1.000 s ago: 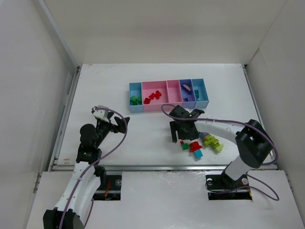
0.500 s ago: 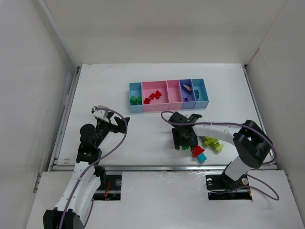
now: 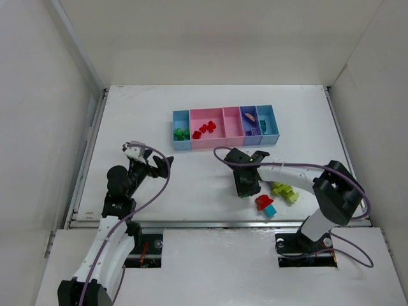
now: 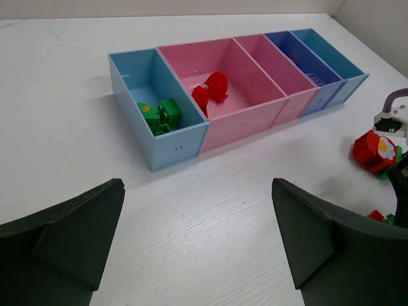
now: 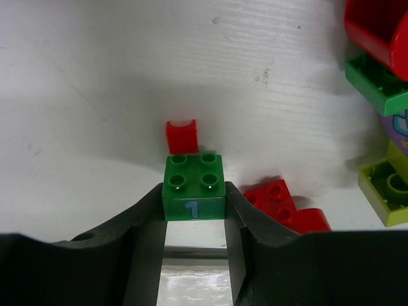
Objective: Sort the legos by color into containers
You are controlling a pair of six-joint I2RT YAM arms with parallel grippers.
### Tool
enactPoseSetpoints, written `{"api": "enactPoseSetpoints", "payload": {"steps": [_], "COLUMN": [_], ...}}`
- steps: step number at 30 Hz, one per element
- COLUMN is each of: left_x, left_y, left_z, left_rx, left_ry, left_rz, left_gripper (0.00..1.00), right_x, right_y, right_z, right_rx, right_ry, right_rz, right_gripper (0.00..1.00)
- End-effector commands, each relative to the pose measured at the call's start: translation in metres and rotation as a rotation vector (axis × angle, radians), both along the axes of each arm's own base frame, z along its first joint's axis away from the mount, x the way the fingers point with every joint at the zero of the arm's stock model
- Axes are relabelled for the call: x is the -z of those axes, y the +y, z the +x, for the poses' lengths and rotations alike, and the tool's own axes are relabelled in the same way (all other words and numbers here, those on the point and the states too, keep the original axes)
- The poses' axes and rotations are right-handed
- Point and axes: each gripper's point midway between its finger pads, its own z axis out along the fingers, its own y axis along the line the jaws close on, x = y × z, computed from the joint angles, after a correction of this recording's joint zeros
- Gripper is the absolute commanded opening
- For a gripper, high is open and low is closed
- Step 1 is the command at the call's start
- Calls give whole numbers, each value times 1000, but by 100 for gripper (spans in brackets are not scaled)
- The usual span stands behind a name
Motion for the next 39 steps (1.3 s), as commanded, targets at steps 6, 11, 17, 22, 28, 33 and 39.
{"api": "enactPoseSetpoints", "payload": {"steps": [6, 11, 17, 22, 28, 33, 39], "left_x": [-13, -20, -19, -24, -24, -24, -21], "left_y": [0, 19, 49, 51, 53, 49, 48], "left_z": [0, 7, 15, 15, 15, 14, 15], "left_rx": [2, -122, -297, -306, -316, -296, -286], "left_ry": [-56, -81, -68, -79, -79, -80, -71], "left_rz": [-16, -19, -6, 0, 0, 0, 2], "left_gripper": [100, 100, 100, 100, 100, 100, 100], "right_x": [-115, -182, -190, -181, -175, -168, -154], "right_y": [87, 152, 239, 274, 278, 279, 270], "right_z": [60, 118, 200, 250, 279, 279, 276], "right_rx": [-194, -275, -357, -318, -259, -267, -289], "right_ry": [-390, -654, -748, -786, -864, -855, -794], "right_rz": [272, 444, 385, 388, 392, 396, 385], "right_gripper": [0, 0, 0, 6, 8, 13, 87]}}
